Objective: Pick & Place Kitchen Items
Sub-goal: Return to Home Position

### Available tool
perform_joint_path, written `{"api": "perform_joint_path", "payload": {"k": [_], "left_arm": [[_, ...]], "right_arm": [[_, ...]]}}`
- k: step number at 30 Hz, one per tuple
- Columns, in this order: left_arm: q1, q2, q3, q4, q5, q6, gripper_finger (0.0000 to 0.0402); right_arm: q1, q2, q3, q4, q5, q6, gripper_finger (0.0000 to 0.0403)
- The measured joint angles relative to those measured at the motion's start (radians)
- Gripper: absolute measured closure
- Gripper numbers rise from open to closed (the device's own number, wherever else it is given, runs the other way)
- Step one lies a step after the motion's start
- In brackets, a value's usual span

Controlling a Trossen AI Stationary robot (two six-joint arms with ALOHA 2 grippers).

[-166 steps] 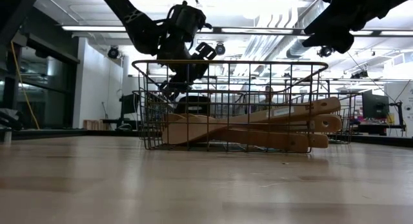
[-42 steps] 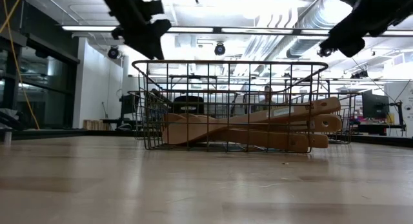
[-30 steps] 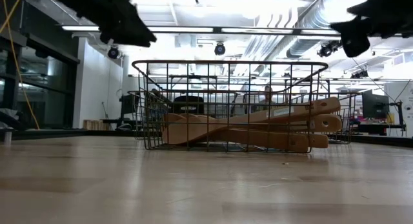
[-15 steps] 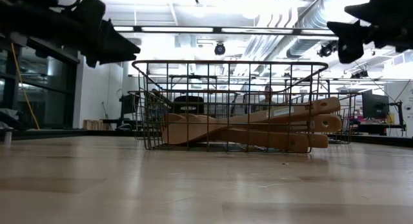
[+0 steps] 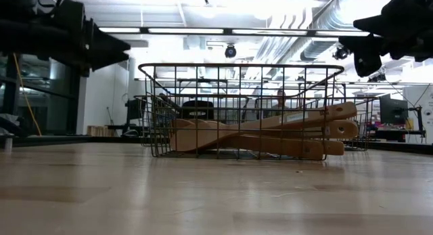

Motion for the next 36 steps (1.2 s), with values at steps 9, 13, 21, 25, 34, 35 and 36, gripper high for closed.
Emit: {"api": "perform_joint_path", "payload": {"k": [9, 13, 21, 25, 34, 35, 36], "left_arm": [[0.000, -0.247, -0.002, -0.228, 0.065, 0.028, 0.0206], [0.000, -0.385, -0.003, -0.391, 0.139, 0.026, 0.0206], [0.000, -0.485, 0.049, -0.618, 0.293, 0.072, 0.0206], [0.000, -0.487, 0.066, -0.657, 0.354, 0.077, 0.0206], [0.000, -0.486, 0.066, -0.685, 0.383, 0.108, 0.0206], [0.000, -0.486, 0.066, -0.689, 0.383, 0.108, 0.0206], [0.000, -0.486, 0.066, -0.691, 0.382, 0.108, 0.0206]], "right_arm": [[0.000, -0.011, 0.000, -0.022, 0.016, -0.028, 0.0210], [0.000, -0.011, 0.000, -0.022, 0.011, -0.028, 0.0210], [0.001, -0.011, -0.001, -0.048, -0.009, -0.015, 0.0210], [0.001, -0.011, -0.001, -0.058, -0.017, -0.015, 0.0210], [0.001, -0.007, -0.001, -0.101, 0.011, 0.001, 0.0210], [0.001, -0.007, -0.001, -0.106, 0.026, 0.002, 0.0210], [0.001, -0.007, -0.001, -0.109, 0.035, 0.003, 0.0210]]}}
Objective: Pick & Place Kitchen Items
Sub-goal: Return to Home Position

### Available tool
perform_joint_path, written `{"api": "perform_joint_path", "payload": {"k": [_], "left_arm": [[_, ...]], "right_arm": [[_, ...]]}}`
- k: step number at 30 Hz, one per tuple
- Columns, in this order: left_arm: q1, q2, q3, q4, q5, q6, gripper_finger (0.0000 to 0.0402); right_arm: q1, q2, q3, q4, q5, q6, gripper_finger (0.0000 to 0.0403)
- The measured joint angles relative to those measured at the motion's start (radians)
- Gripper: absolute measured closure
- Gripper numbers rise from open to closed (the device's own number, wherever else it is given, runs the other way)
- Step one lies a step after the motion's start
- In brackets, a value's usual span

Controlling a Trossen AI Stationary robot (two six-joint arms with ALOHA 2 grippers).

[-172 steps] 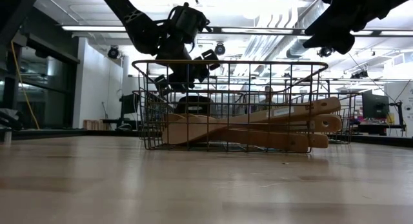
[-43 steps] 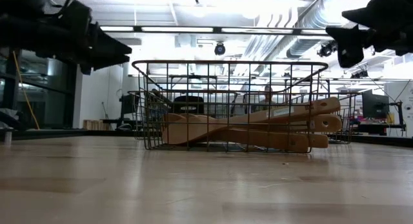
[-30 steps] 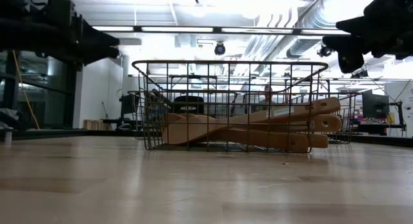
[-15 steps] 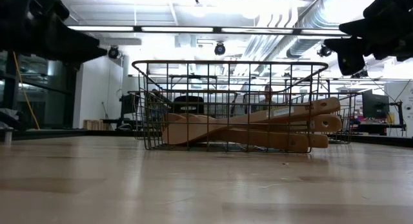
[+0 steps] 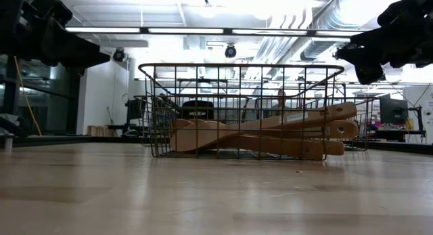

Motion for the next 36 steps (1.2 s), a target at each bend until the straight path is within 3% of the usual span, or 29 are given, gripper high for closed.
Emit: {"api": "perform_joint_path", "payload": {"k": [9, 15, 36], "left_arm": [[0.000, 0.000, 0.003, -0.021, 0.065, -0.004, 0.0206], [0.000, 0.000, 0.003, -0.024, 0.122, -0.007, 0.0206], [0.000, 0.000, 0.005, -0.055, 0.123, -0.004, 0.0206]], "right_arm": [[0.000, 0.003, 0.000, 0.000, 0.000, -0.005, 0.0210], [0.000, 0.008, 0.000, 0.031, 0.181, 0.093, 0.0210], [0.000, 0.008, 0.000, 0.036, 0.186, 0.094, 0.0210]]}}
